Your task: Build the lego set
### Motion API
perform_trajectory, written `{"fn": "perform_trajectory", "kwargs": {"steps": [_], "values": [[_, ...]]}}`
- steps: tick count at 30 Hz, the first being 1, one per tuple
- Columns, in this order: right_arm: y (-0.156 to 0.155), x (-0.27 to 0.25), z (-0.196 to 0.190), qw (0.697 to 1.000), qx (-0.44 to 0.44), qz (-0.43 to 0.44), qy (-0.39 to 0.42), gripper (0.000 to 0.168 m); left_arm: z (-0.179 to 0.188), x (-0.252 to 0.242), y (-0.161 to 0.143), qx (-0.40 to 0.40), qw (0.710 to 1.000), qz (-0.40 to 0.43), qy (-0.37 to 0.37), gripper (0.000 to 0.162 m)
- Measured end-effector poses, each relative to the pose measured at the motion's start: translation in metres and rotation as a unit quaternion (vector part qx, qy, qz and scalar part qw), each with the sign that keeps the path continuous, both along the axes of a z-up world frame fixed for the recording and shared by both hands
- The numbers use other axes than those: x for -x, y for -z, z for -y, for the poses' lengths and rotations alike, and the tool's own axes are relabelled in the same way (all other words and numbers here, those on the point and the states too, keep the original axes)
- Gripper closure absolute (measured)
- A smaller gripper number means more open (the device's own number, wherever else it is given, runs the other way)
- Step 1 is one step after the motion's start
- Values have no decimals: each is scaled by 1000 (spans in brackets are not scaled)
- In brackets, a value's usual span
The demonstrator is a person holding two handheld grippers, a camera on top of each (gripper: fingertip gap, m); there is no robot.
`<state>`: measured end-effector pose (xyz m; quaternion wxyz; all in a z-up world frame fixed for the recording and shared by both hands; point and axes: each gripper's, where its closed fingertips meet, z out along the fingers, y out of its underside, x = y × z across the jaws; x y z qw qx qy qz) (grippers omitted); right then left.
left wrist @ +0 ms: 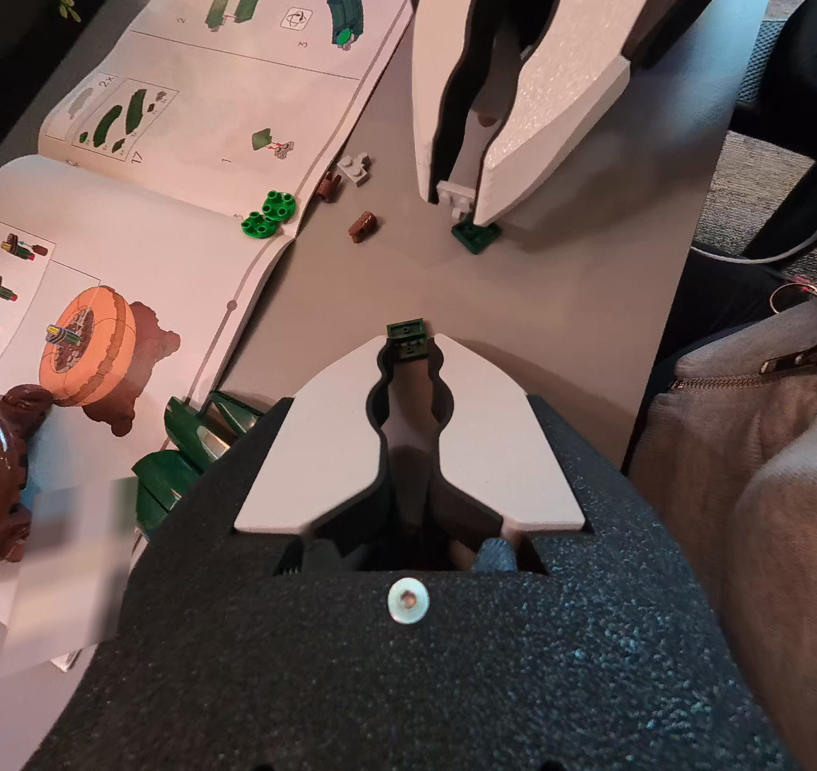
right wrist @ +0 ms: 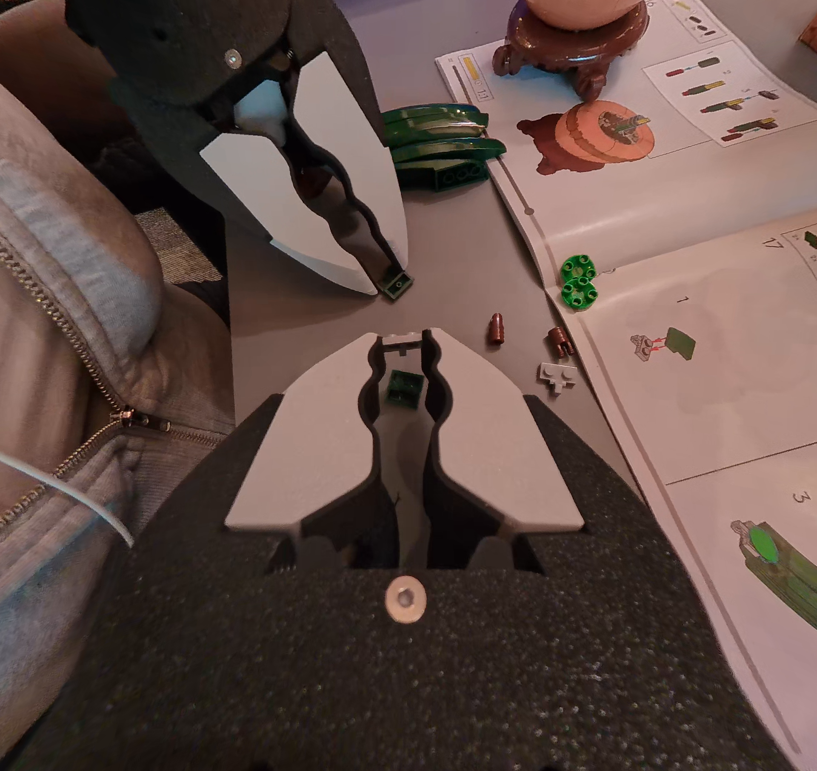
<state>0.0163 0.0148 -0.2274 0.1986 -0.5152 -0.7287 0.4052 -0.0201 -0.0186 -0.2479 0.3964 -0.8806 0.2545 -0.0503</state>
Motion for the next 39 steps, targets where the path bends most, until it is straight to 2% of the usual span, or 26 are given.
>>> {"fn": "perform_trajectory", "kwargs": {"steps": [5, 8, 13, 18, 23, 31, 39], "values": [[-10, 2, 5, 999, 41, -33, -12, 152, -2, 2, -8, -23, 999, 22, 17, 162], [-15, 1, 3, 996, 78, -42, -9, 152, -2, 4, -22, -21, 998, 44, 34, 162], [-16, 0, -1, 997, 63, -37, -4, 152, 10, 4, -1, 39, 997, -7, 70, 150], [-14, -1, 5, 998, 53, -29, -15, 152, 11, 1, -7, 23, 997, -29, 66, 131], [-15, -2, 6, 998, 52, -32, -17, 152, 10, 9, -8, 29, 996, -48, 74, 134], [-17, -6, 8, 998, 45, -37, -16, 152, 13, 6, 0, 63, 987, -52, 140, 133], [-17, -10, 6, 998, 48, -40, -11, 152, 15, 2, 2, 102, 978, -5, 183, 138]]}}
